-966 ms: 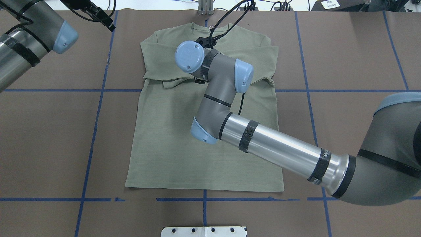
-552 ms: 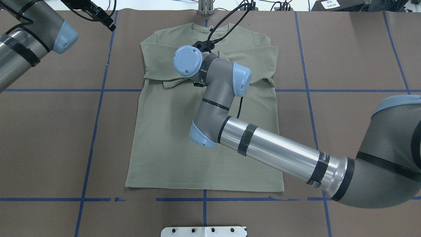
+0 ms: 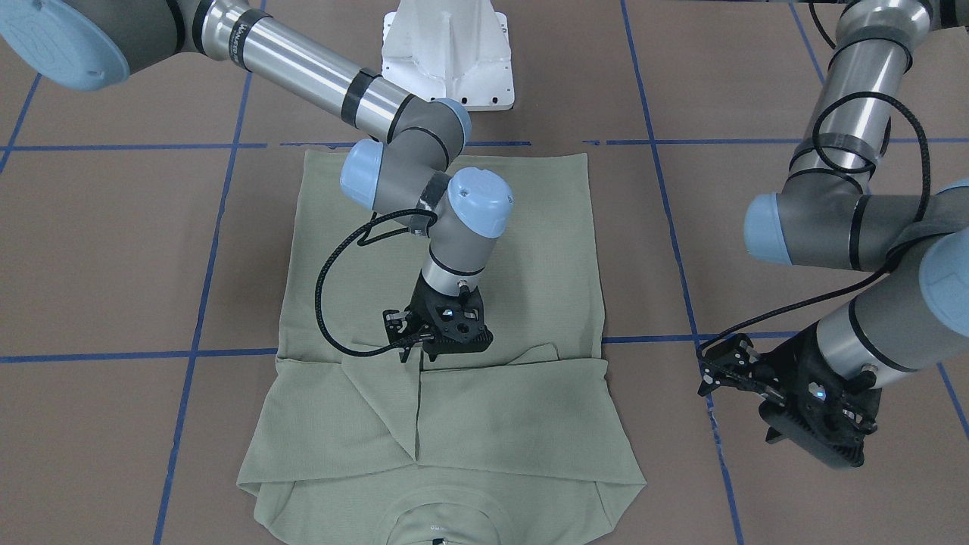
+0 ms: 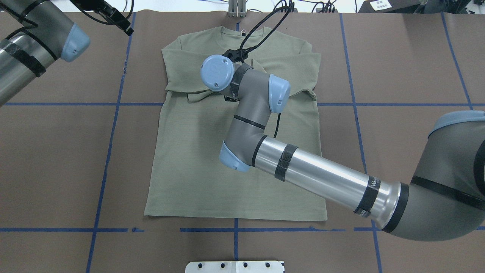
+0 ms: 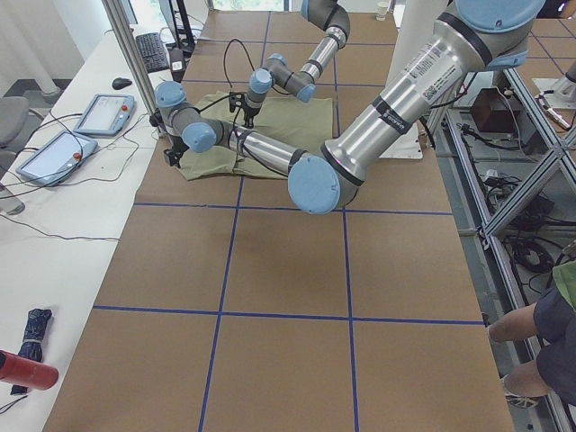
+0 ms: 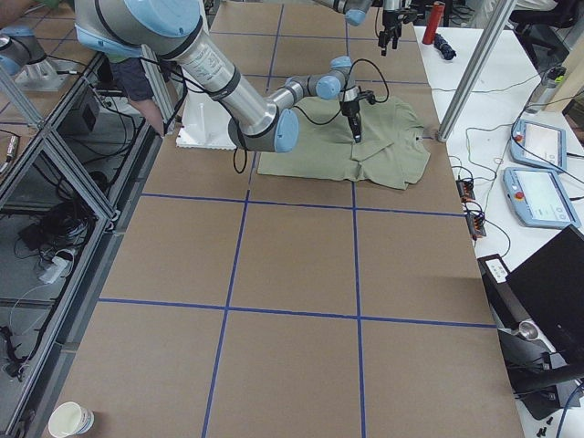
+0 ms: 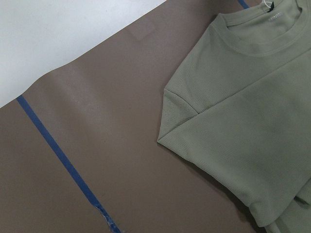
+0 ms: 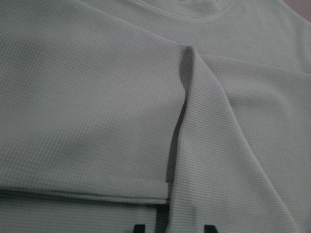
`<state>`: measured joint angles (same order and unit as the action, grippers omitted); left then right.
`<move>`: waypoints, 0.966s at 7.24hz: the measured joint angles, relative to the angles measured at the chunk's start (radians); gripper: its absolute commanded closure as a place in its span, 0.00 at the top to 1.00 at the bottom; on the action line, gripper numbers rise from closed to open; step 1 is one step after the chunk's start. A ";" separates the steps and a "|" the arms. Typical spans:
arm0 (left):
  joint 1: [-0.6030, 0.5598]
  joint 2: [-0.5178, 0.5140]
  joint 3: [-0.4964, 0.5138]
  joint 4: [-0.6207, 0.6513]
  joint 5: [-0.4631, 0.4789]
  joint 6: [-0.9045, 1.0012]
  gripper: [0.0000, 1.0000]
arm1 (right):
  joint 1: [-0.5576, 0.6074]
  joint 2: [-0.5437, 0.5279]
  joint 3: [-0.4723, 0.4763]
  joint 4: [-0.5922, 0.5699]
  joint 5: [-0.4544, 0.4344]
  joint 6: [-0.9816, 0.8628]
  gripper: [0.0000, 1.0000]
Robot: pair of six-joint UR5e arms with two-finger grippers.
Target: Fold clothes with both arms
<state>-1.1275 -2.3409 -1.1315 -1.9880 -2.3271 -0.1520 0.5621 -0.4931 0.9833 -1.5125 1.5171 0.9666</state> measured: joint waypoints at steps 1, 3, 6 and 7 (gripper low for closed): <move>0.000 0.000 0.000 0.000 0.000 0.000 1.00 | -0.002 -0.001 0.000 0.000 0.000 0.000 0.09; 0.000 0.000 -0.001 0.000 0.000 0.000 1.00 | -0.005 -0.004 0.000 0.000 0.000 0.002 0.00; 0.000 0.001 -0.003 0.000 -0.001 0.000 1.00 | 0.000 -0.006 0.008 -0.011 0.000 -0.010 0.00; 0.000 0.001 -0.009 0.001 -0.001 -0.003 1.00 | 0.016 -0.008 0.023 -0.031 0.002 -0.037 0.00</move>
<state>-1.1275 -2.3398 -1.1408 -1.9867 -2.3284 -0.1546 0.5784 -0.5010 1.0058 -1.5440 1.5195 0.9299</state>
